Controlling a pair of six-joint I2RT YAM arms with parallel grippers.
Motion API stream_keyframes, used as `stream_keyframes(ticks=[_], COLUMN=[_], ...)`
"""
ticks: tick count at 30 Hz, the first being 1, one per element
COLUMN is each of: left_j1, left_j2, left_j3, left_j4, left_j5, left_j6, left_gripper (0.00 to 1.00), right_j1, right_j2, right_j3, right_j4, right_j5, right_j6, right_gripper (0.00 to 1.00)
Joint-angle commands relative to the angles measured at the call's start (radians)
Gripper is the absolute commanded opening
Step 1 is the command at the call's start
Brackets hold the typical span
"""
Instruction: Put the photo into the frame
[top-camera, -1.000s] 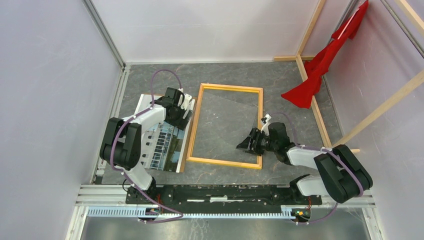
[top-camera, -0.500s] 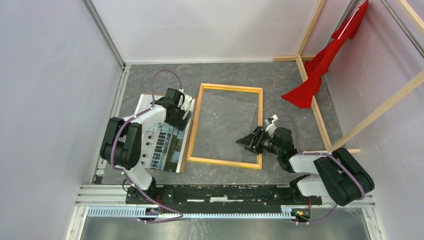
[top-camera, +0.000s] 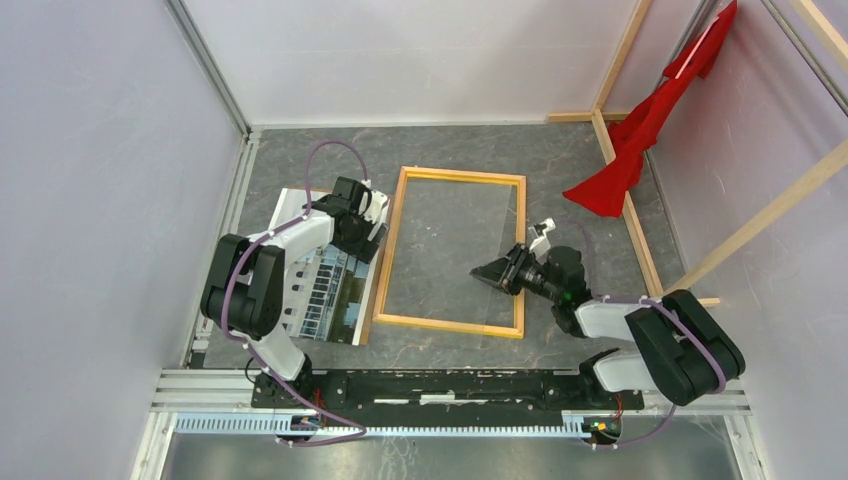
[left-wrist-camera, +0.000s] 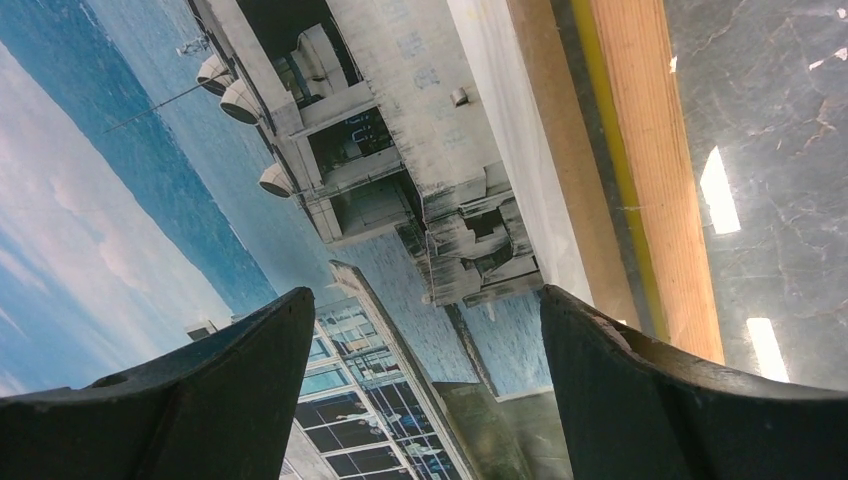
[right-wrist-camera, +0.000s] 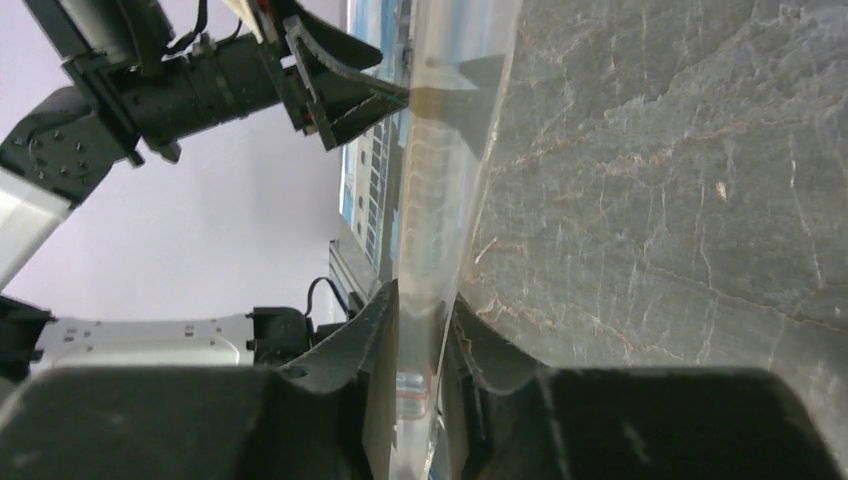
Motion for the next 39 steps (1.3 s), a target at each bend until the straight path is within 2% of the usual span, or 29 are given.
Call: stream_keyframes(ticks=[1, 2, 5, 9, 18, 22, 39], left_j1=[-0.006, -0.006, -0.003, -0.001, 0.019, 0.028, 0.05], left_j2=[-0.008, -0.012, -0.018, -0.016, -0.01, -0.004, 0.009], left_j3=[0.025, 0.031, 0.048, 0.066, 0.091, 0.1, 0.124], left_j4=[-0.01, -0.015, -0.025, -0.034, -0.041, -0.043, -0.057], left_j5=[0.019, 0.016, 0.01, 0.01, -0.02, -0.021, -0.019], left_j6=[0.036, 0.039, 0.044, 0.046, 0.049, 0.048, 0.048], left_gripper=[0.9, 0.9, 0.91, 0.92, 0.92, 0.92, 0.93], right_j1=[-0.011, -0.02, -0.052, -0.09, -0.129, -0.143, -0.198], right_j2=[-0.018, -0.017, 0.002, 0.045, 0.05, 0.021, 0.018], right_j3=[0.184, 0.23, 0.322, 0.357, 0.311, 0.262, 0.215], right_j4=[-0.297, -0.391, -0.536, -0.575, -0.539, -0.471, -0.321], right_j5=[0.014, 0.016, -0.001, -0.048, -0.012, 0.02, 0.049], right_j6=[-0.207, -0.263, -0.37, -0.411, -0.429, -0.413, -0.364], right_gripper=[0.2, 0.17, 0.15, 0.15, 0.09, 0.07, 0.04])
